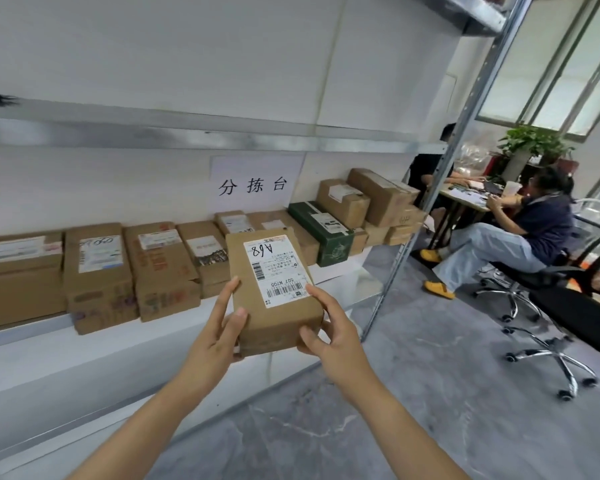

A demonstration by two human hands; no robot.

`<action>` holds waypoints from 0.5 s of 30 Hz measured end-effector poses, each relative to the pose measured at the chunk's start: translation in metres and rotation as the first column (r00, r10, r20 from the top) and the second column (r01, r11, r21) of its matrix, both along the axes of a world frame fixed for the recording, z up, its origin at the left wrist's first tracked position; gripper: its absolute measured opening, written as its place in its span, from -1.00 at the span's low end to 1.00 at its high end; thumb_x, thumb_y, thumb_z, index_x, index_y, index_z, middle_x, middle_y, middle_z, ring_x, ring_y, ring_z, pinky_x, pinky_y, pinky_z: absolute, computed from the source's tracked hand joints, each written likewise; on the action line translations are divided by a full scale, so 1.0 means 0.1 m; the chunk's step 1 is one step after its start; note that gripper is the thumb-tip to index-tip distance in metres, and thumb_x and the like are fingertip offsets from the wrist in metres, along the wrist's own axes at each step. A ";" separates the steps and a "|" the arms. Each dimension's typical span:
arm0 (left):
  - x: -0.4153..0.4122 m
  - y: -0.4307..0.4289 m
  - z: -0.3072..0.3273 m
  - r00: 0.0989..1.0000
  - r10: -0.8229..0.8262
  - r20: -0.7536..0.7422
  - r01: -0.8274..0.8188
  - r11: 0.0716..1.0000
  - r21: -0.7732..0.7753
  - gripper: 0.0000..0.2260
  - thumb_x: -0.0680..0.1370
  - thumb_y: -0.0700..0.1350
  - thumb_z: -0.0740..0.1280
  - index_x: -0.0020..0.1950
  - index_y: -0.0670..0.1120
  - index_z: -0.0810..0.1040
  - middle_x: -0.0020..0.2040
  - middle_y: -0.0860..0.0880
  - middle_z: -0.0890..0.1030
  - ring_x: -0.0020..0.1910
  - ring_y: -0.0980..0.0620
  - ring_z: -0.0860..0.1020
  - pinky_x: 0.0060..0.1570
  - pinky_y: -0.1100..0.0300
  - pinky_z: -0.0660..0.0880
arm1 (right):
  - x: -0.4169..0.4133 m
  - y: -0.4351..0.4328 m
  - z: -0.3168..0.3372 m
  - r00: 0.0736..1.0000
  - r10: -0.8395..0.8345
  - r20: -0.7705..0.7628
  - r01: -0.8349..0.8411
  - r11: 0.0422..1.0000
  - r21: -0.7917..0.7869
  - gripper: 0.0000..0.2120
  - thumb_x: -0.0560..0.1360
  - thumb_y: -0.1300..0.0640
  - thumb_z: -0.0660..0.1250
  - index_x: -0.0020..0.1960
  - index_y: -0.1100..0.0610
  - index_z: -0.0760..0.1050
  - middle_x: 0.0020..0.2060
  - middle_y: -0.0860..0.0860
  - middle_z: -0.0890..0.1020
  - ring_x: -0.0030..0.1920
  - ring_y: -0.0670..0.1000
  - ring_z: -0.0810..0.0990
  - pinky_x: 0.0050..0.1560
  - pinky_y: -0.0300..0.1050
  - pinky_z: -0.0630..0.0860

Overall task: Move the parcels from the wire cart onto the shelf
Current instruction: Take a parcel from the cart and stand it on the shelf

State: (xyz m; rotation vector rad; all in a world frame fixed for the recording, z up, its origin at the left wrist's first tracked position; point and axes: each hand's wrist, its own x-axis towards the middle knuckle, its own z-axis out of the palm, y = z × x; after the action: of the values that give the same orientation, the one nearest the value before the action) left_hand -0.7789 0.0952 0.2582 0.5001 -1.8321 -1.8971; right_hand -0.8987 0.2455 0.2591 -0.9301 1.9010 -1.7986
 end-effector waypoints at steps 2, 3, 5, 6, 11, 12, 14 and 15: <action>-0.32 -0.07 0.00 1.000 -0.017 -0.001 0.017 1.000 0.021 -0.58 0.54 0.12 0.13 0.34 0.45 0.15 0.10 0.32 0.48 0.08 0.04 0.59 -0.06 0.16 0.56 | -0.29 -0.06 0.00 1.000 -0.011 0.006 0.011 1.000 0.006 -0.44 0.53 0.35 0.31 0.30 -0.25 0.40 0.15 -0.39 0.48 0.19 -0.09 0.50 0.06 0.01 0.62; -0.49 -0.11 -0.01 1.000 -0.028 -0.006 0.028 0.999 0.035 -0.58 0.53 0.13 0.14 0.34 0.44 0.16 0.09 0.32 0.48 0.06 0.07 0.60 -0.13 0.22 0.56 | -0.45 -0.10 -0.01 1.000 -0.019 0.012 0.018 1.000 0.008 -0.44 0.53 0.35 0.31 0.31 -0.24 0.40 0.18 -0.35 0.47 0.19 -0.08 0.50 0.06 0.01 0.62; -0.81 -0.21 -0.01 0.999 -0.049 -0.019 0.051 0.995 0.086 -0.55 0.46 0.23 0.21 0.33 0.44 0.18 0.09 0.32 0.49 0.00 0.11 0.62 -0.23 0.28 0.57 | -0.78 -0.18 -0.02 0.999 -0.027 0.042 0.027 1.000 0.014 -0.46 0.53 0.35 0.31 0.31 -0.21 0.39 0.23 -0.26 0.46 0.20 -0.06 0.50 0.05 -0.01 0.63; -0.97 -0.26 -0.01 0.998 -0.057 -0.018 0.059 0.993 0.101 -0.53 0.44 0.25 0.23 0.32 0.44 0.19 0.11 0.31 0.49 0.00 0.11 0.62 -0.25 0.29 0.56 | -0.93 -0.23 -0.03 0.998 -0.028 0.054 0.028 1.000 0.014 -0.46 0.53 0.34 0.31 0.32 -0.20 0.39 0.24 -0.23 0.45 0.21 -0.05 0.49 0.05 -0.02 0.63; -1.68 -0.45 -0.09 0.997 -0.072 -0.009 0.072 0.982 0.173 -0.57 0.61 -0.08 0.16 0.37 0.35 0.19 0.12 0.25 0.48 -0.05 0.20 0.61 -0.30 0.33 0.54 | -1.62 -0.42 -0.06 0.996 -0.041 0.076 0.037 0.998 0.049 -0.48 0.54 0.32 0.31 0.31 -0.22 0.38 0.28 -0.16 0.44 0.24 -0.03 0.48 0.02 -0.04 0.63; -1.81 -0.48 -0.09 0.997 -0.077 0.001 0.076 0.985 0.152 -0.56 0.61 -0.08 0.17 0.38 0.35 0.18 0.12 0.26 0.48 -0.06 0.23 0.61 -0.30 0.35 0.54 | -1.75 -0.45 -0.04 0.996 -0.043 0.075 0.040 0.998 0.040 -0.49 0.54 0.31 0.31 0.30 -0.22 0.38 0.28 -0.16 0.45 0.24 -0.04 0.49 0.01 -0.05 0.63; -2.05 -0.54 -0.07 0.993 -0.116 0.009 0.114 0.986 0.124 -0.50 0.57 -0.06 0.23 0.37 0.38 0.13 0.17 0.24 0.47 0.01 0.27 0.58 -0.23 0.36 0.54 | -1.98 -0.49 -0.02 0.996 -0.047 0.081 0.045 0.999 0.027 -0.50 0.55 0.30 0.30 0.29 -0.23 0.38 0.27 -0.15 0.46 0.23 -0.04 0.50 0.00 -0.06 0.63; -2.18 -0.56 -0.09 0.991 -0.131 0.004 0.129 0.986 0.109 -0.44 0.54 -0.03 0.29 0.37 0.40 0.11 0.22 0.21 0.45 0.10 0.24 0.54 -0.17 0.34 0.55 | -2.09 -0.51 -0.02 0.995 -0.053 0.087 0.051 0.998 0.024 -0.51 0.56 0.29 0.29 0.29 -0.23 0.38 0.28 -0.15 0.45 0.23 -0.05 0.50 0.00 -0.07 0.63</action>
State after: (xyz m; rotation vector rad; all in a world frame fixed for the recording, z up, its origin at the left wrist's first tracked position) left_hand -0.9968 0.0388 0.2496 0.4369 -1.8154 -2.0934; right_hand -1.1078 0.1950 0.2573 -0.7884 1.9028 -1.8137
